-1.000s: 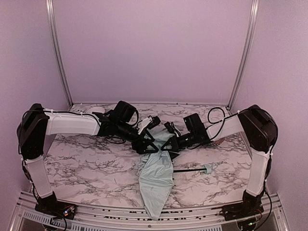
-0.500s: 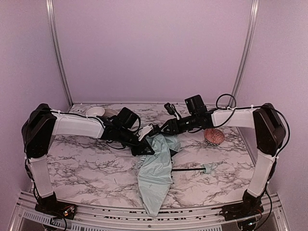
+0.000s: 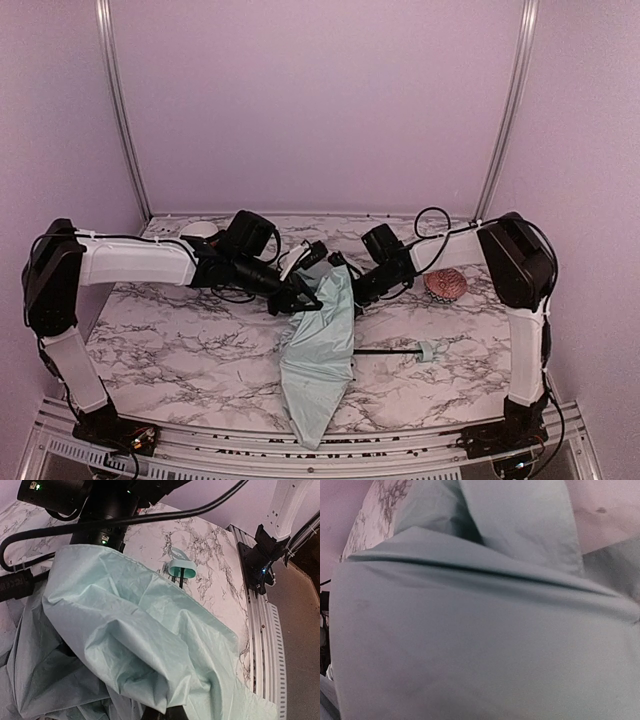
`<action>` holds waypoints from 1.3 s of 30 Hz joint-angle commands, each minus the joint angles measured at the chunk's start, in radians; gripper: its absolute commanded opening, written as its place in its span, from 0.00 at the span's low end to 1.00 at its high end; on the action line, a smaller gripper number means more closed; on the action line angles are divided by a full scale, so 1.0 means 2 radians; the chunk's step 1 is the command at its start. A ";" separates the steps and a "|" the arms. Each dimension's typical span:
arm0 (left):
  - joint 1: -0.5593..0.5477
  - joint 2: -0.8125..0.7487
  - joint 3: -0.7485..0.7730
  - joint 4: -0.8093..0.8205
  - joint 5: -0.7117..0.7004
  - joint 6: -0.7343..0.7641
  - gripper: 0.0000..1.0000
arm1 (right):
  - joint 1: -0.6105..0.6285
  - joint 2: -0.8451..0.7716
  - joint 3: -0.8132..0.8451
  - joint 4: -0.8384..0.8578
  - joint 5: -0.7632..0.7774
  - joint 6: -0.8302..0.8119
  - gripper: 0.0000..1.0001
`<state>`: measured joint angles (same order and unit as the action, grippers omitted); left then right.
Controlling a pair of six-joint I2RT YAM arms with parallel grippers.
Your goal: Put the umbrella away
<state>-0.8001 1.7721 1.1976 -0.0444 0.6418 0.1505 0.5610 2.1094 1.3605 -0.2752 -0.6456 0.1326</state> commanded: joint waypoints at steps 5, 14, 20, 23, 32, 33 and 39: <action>0.049 -0.002 -0.010 0.128 -0.005 -0.131 0.00 | 0.042 0.002 -0.024 0.035 -0.117 0.004 0.08; 0.056 0.065 -0.024 0.064 -0.052 -0.094 0.00 | 0.040 -0.018 -0.039 0.043 -0.131 0.010 0.12; 0.056 0.079 -0.045 0.061 -0.058 -0.085 0.00 | -0.005 -0.066 -0.073 0.043 -0.096 0.044 0.25; 0.056 0.090 -0.047 0.053 -0.058 -0.080 0.00 | -0.043 -0.128 -0.115 0.048 -0.066 0.064 0.30; 0.056 0.117 -0.044 0.040 -0.064 -0.072 0.00 | 0.081 -0.356 -0.193 0.058 0.085 -0.115 0.48; 0.056 0.119 -0.044 0.039 -0.064 -0.071 0.00 | 0.117 -0.378 -0.206 0.066 0.107 -0.149 0.52; 0.057 0.127 -0.040 0.036 -0.066 -0.070 0.00 | 0.270 -0.445 -0.263 0.140 0.152 -0.233 0.83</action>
<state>-0.6872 1.9877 1.1137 0.0994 0.5388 -0.0078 1.0084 1.2400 0.8837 -0.0814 -0.4618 -0.1738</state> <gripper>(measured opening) 0.007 0.755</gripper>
